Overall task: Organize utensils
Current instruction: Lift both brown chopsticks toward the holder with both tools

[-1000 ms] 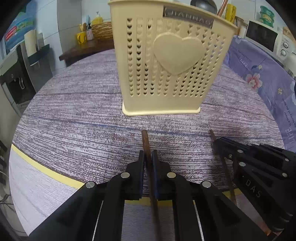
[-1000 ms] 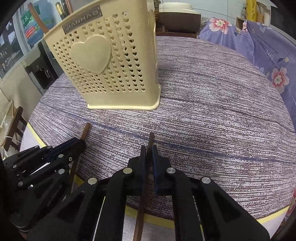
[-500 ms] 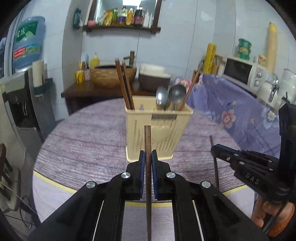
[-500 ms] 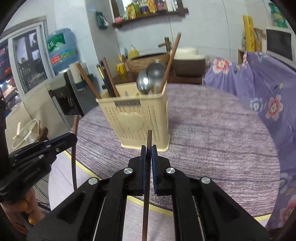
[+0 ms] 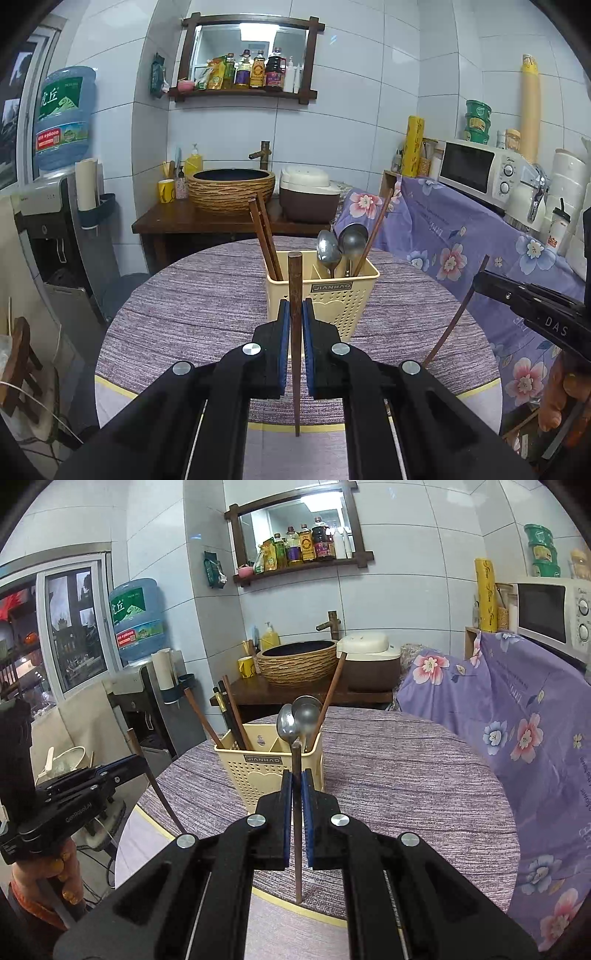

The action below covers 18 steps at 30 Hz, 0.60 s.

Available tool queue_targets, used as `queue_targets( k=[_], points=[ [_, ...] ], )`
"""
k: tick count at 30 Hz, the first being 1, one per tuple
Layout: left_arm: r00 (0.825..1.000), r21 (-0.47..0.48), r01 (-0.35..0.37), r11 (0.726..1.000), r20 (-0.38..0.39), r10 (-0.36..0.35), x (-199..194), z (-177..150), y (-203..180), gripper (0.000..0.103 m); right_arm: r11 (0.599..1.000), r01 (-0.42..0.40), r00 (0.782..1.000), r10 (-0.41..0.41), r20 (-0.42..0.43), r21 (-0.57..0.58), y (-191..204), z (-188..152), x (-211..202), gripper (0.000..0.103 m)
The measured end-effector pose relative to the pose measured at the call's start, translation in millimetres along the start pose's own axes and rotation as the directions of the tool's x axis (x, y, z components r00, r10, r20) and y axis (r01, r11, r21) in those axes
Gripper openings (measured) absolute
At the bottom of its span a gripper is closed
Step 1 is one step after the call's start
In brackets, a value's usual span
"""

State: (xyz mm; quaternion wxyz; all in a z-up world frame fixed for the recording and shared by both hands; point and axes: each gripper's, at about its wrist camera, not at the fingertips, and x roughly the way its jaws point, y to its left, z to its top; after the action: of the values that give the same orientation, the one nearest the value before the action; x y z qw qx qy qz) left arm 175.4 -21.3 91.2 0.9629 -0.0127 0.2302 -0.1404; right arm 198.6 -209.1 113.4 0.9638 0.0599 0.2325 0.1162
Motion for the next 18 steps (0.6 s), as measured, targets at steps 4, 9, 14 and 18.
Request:
queue_targets(
  k=[4, 9, 14, 18],
  points=[
    [1.0, 0.003, 0.003, 1.0, 0.009, -0.003, -2, 4, 0, 0.008, 1.0, 0.001, 1.0, -0.001, 0.002, -0.01, 1, 2, 1, 0.006],
    [0.999, 0.004, 0.022, 1.0, 0.027, -0.023, -9, 20, 2, 0.008, 0.999, -0.012, 1.0, 0.012, 0.008, -0.033, 8, 15, 0, 0.006],
    [0.993, 0.008, 0.053, 0.999, 0.102, -0.053, -23, 71, -1, 0.008, 0.998, -0.038, 0.997, 0.042, 0.069, -0.056, 18, 64, -9, 0.006],
    [0.981, 0.0, 0.027, 1.0, 0.19, -0.027, -28, 124, -3, 0.008, 0.997, -0.049, 0.987, 0.057, 0.152, -0.057, 28, 120, -16, 0.006]
  ],
)
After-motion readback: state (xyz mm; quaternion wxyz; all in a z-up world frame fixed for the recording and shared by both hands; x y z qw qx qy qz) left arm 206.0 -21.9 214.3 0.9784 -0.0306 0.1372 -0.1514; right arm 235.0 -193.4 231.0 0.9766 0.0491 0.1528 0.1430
